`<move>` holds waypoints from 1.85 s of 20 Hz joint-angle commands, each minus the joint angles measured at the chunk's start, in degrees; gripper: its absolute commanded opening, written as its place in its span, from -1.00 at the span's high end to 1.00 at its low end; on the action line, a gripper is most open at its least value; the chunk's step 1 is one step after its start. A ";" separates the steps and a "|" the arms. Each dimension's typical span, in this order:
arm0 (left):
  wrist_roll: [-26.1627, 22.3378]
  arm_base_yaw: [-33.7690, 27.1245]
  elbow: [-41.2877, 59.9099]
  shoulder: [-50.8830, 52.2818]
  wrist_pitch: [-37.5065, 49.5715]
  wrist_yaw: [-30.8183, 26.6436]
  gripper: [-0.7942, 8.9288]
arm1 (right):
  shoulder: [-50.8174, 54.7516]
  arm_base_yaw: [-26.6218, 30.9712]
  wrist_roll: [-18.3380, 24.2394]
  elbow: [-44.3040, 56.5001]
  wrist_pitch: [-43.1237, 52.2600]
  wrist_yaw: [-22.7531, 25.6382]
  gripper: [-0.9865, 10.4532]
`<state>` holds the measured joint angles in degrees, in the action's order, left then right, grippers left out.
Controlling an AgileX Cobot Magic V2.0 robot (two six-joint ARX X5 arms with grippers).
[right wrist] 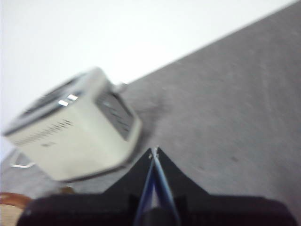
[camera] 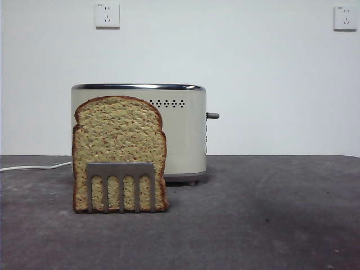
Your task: Pick up a slice of bread from the rack,put the bread on the toaster,press the button
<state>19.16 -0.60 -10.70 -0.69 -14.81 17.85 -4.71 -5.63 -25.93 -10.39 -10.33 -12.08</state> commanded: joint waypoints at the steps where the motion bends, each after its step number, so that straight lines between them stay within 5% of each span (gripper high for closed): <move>1: 0.31 -0.11 -3.82 -1.33 -2.16 1.49 0.85 | -3.26 -0.07 1.18 -4.76 -0.28 -1.62 0.85; 8: -2.97 -0.11 -14.75 -7.65 -8.24 9.14 0.85 | -15.04 -0.11 11.69 -19.85 -11.63 -6.32 0.85; 16: -22.21 -0.11 -29.44 -18.69 -24.87 21.90 0.85 | -28.33 -0.13 27.08 -39.04 -31.67 -15.82 0.85; 21: -31.17 -0.07 -36.76 -23.98 -34.42 24.68 0.85 | -33.75 -0.17 34.05 -48.04 -41.48 -19.39 0.85; 32: -36.00 1.07 -40.79 -26.56 -37.94 23.82 0.81 | -35.91 -0.17 37.46 -50.53 -45.57 -19.43 0.85; 33: -36.00 1.27 -40.79 -26.56 -37.70 22.84 0.63 | -35.91 -0.17 37.46 -50.53 -45.57 -19.45 0.85; 35: -36.00 2.38 -40.79 -26.56 -36.89 20.76 -0.06 | -35.91 -0.17 37.44 -50.53 -45.57 -19.45 0.85; 36: -36.00 3.23 -40.79 -26.56 -36.52 20.57 -0.28 | -35.91 -0.17 37.44 -50.53 -45.57 -19.45 0.85; 37: -36.09 4.20 -40.79 -26.84 -36.13 20.24 -0.30 | -35.91 -0.17 37.44 -50.53 -45.57 -19.45 0.85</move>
<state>-16.16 3.42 -51.46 -27.49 -51.51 38.06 -40.71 -5.67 11.09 -60.97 -56.12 -31.40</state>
